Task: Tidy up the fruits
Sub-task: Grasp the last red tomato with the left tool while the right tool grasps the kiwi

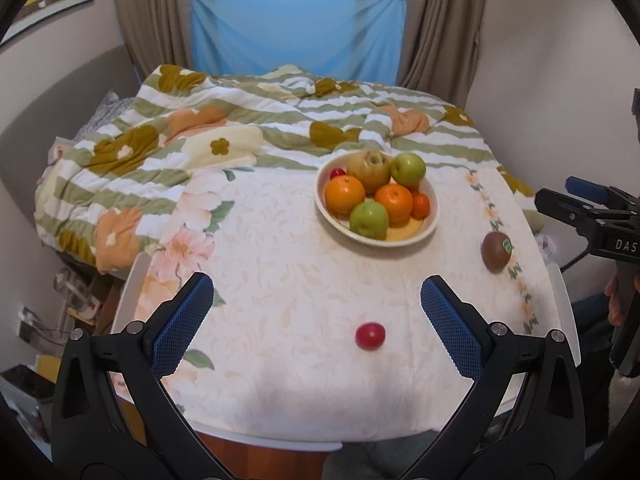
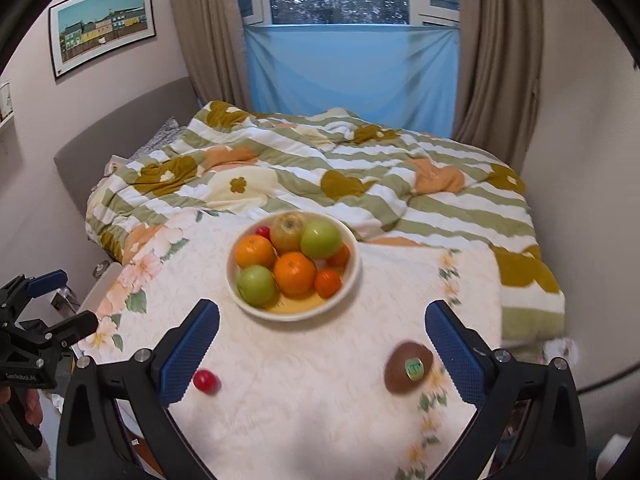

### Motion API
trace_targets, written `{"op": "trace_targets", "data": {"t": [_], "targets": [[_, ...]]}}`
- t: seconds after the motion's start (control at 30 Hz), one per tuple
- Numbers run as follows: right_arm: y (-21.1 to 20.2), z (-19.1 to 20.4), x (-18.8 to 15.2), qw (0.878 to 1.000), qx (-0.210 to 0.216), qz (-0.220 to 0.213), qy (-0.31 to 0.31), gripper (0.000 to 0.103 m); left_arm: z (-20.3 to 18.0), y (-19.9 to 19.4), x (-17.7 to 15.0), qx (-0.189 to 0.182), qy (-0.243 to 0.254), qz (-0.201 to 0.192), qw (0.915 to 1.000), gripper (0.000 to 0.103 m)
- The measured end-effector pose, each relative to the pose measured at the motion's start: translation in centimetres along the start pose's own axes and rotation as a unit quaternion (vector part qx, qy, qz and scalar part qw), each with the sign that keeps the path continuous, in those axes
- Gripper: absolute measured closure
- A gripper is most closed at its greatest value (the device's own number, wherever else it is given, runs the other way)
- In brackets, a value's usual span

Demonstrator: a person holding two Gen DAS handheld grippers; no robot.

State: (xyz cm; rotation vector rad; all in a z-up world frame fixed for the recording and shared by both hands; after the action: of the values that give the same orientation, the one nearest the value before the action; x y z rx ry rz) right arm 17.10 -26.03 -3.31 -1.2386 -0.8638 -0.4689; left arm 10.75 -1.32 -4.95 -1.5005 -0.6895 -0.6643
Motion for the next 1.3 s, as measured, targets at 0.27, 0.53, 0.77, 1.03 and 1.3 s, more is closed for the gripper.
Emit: {"op": "trace_targets", "data": {"t": [0.27, 0.53, 0.77, 1.03, 1.3], "targets": [[0.5, -3.0, -3.5, 0.999, -0.022, 0.037, -0.011, 0.000, -2.2, 1.7, -2.9, -0.014, -0.019, 0.028, 0.9993, 0.000], [3.7, -6.1, -7.3, 0.998, -0.016, 0.054, 0.015, 0.000, -4.8, 5.8, -6.8, 0.015, -0.017, 0.057, 0.9981, 0.000], [6.6, -7.6, -9.4, 0.995, -0.005, 0.093, 0.023, 0.000, -6.0, 9.3, -8.9, 0.024, -0.019, 0.097, 0.9948, 0.025], [8.6, -8.3, -9.8, 0.993, -0.016, 0.112, 0.032, 0.000, -5.9, 12.1, -9.5, 0.026, -0.021, 0.118, 0.9924, 0.044], [10.8, -8.3, -9.9, 0.991, -0.009, 0.125, 0.044, 0.001, -5.7, 13.4, -10.0, 0.020, -0.021, 0.137, 0.9901, 0.062]]}}
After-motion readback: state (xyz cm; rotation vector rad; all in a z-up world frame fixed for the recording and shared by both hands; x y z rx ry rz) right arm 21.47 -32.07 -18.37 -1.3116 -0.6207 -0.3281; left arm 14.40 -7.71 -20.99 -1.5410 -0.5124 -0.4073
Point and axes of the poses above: each gripper's, at about its wrist camera, not at the fingertips, and y roughly the way its jaws point, z to its left, x to its top, the point moved 1 cm from there along y, roughly the way its jaws point, and after that the axes turned 8 degrees about -z, right-handed, at the moved point
